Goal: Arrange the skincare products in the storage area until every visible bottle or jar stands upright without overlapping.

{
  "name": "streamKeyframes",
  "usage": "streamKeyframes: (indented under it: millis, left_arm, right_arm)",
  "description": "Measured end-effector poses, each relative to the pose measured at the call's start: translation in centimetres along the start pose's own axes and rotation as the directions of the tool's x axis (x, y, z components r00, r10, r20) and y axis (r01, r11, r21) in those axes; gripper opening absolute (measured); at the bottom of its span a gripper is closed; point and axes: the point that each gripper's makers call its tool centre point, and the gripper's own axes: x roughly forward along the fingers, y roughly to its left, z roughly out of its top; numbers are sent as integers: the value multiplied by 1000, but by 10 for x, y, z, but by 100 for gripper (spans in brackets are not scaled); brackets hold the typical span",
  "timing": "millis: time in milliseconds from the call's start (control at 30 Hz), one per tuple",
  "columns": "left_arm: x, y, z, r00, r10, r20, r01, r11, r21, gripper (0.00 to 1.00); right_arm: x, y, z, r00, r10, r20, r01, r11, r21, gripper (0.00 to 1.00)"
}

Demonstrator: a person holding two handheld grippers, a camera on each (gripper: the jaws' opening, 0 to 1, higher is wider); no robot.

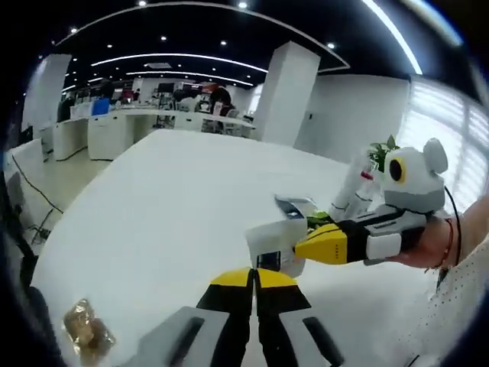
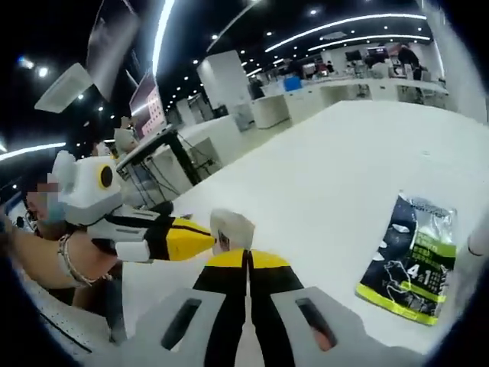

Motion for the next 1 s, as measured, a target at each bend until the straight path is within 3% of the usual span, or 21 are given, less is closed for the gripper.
streamKeyframes:
  millis: [167, 267, 300, 433, 533, 567, 600, 733, 833, 1000]
  left_arm:
    - [49, 0, 5, 997, -1, -75, 4, 999, 39, 0]
    - [67, -1, -2, 990, 1, -143, 8, 998, 61, 1]
    - [71, -2, -1, 991, 5, -134, 4, 998, 64, 1]
    - [78, -1, -4, 985, 30, -171, -11, 994, 113, 0]
    - [82, -1, -12, 980, 53, -190, -27, 990, 135, 0]
    - [83, 2, -9, 984, 68, -162, -44, 988, 148, 1]
    - [82, 1, -10, 983, 67, -169, -41, 988, 151, 1]
    - [80, 2, -9, 982, 77, -174, -49, 986, 156, 1]
    - [77, 4, -11, 981, 94, -171, -71, 988, 139, 1]
    - [76, 3, -11, 982, 105, -158, -75, 981, 181, 2]
  right_arm:
    - [8, -38, -5, 994, -100, -36, 99, 995, -17, 0]
    - [12, -55, -11, 988, -139, -71, 138, 990, -22, 0]
    - [12, -59, -14, 984, -155, -87, 154, 988, -23, 0]
    - [17, -68, -18, 979, -176, -103, 170, 984, -56, 1]
    - [20, -75, -18, 971, -213, -111, 195, 969, -155, 2]
    - [21, -75, -18, 969, -219, -114, 196, 963, -184, 2]
    - [23, -77, -19, 967, -224, -120, 194, 956, -221, 2]
    - [22, -84, -24, 959, -245, -145, 206, 948, -243, 6]
    - [14, -93, -20, 947, -297, -126, 253, 926, -280, 3]
    - [15, -78, -13, 972, -227, -59, 207, 947, -245, 0]
